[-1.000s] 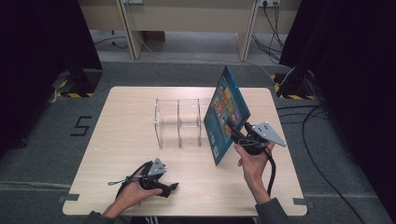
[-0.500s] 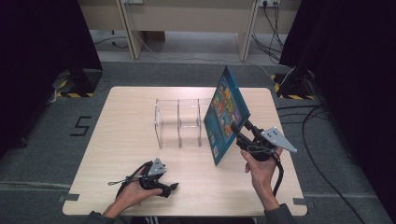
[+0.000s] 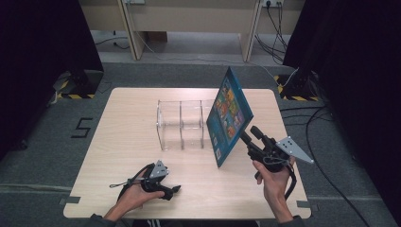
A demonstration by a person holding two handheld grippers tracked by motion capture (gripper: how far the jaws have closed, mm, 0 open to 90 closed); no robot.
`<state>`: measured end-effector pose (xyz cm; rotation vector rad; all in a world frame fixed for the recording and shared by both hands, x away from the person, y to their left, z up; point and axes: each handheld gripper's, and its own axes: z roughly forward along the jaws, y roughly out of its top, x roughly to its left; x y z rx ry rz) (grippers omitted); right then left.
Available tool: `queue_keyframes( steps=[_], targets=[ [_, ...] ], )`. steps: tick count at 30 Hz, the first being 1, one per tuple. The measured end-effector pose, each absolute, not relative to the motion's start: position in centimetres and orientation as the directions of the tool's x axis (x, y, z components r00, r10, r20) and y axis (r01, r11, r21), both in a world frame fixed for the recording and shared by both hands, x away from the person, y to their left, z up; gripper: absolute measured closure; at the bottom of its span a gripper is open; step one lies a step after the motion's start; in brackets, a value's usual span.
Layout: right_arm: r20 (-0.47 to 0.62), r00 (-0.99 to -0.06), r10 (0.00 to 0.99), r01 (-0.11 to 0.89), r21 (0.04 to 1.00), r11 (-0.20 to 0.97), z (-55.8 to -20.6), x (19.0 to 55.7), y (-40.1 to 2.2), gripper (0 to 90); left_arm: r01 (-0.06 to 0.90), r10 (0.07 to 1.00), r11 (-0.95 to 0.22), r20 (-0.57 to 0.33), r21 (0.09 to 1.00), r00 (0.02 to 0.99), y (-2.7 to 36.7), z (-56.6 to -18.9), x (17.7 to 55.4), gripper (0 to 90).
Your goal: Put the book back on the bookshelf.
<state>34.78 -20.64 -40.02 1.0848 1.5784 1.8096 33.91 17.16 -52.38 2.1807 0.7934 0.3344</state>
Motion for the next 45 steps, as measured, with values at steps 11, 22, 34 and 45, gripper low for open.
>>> queue_keyframes(
  steps=[11, 22, 34, 45],
  targets=[
    [0.262, -0.548, 0.794, 0.142, 0.965, -0.221, -40.6, 33.3, -22.3, 48.3, 0.433, 0.637, -0.504, -0.017, 0.747, 0.771, 17.1, -52.4, 33.9, 9.0],
    [0.275, -0.531, 0.801, 0.155, 0.961, -0.228, -41.4, 32.2, -23.5, 47.2, 0.432, 0.636, -0.505, -0.016, 0.747, 0.772, 17.1, -52.4, 33.9, 9.0],
    [0.28, -0.521, 0.807, 0.161, 0.96, -0.229, -42.1, 31.5, -24.6, 46.7, 0.433, 0.636, -0.505, -0.017, 0.747, 0.771, 17.1, -52.4, 33.9, 8.9],
    [0.295, -0.505, 0.811, 0.183, 0.955, -0.233, -42.8, 31.0, -25.3, 45.0, 0.433, 0.635, -0.506, -0.017, 0.746, 0.772, 17.1, -52.4, 33.9, 8.8]
  ],
)
